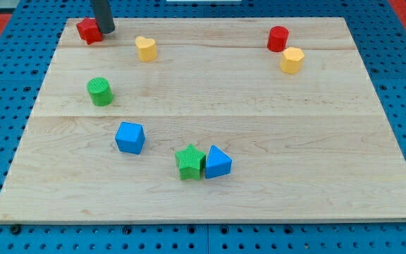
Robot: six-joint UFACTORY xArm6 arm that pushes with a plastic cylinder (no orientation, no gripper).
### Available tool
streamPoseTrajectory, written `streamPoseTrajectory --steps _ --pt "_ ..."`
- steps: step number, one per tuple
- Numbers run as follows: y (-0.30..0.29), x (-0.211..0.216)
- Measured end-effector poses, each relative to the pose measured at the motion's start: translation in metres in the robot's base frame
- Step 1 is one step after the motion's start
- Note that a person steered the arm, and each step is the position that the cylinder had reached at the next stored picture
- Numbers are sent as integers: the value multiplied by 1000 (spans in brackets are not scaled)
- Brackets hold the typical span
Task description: Move the green star to the top center side
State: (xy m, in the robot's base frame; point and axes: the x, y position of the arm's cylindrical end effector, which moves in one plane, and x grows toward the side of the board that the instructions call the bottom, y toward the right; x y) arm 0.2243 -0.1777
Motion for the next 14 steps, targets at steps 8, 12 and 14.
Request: streamPoseTrajectory --steps 8,12,14 --pt "199 387" --pt "141 250" --pt "155 178"
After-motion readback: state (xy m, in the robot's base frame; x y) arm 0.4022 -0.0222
